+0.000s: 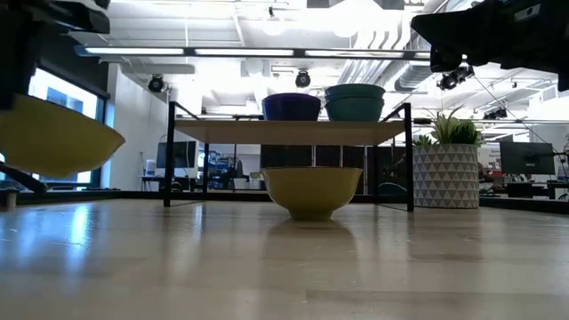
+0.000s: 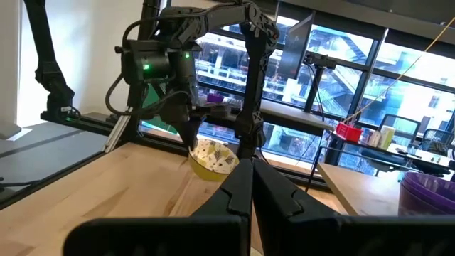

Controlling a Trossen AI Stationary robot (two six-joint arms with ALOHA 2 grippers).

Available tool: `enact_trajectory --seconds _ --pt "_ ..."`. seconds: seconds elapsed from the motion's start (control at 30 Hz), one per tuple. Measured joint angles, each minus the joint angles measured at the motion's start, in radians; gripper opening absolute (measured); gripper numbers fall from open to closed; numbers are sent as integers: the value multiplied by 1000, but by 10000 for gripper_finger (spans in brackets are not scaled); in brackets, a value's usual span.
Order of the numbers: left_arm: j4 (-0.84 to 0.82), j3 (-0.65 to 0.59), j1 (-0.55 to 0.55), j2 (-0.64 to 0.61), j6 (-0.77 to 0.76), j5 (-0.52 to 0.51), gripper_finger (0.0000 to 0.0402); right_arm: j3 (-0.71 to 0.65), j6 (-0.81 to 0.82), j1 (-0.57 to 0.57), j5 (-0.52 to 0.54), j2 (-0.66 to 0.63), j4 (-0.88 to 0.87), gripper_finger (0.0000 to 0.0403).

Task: Pick & Place Mini bowls
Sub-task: Put the top yellow patterned bowl on the shelf

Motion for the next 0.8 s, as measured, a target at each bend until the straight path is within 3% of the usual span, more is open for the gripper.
enact_trajectory --seconds 0.37,0.57,0.8 --pt "7 46 64 -47 192 -91 1 0 1 0 -3 0 1 0" --pt "-55 158 122 -114 329 -228 1 0 1 0 -3 0 3 0" --pt "-129 333 261 -123 589 -299 1 0 1 0 -3 0 3 0"
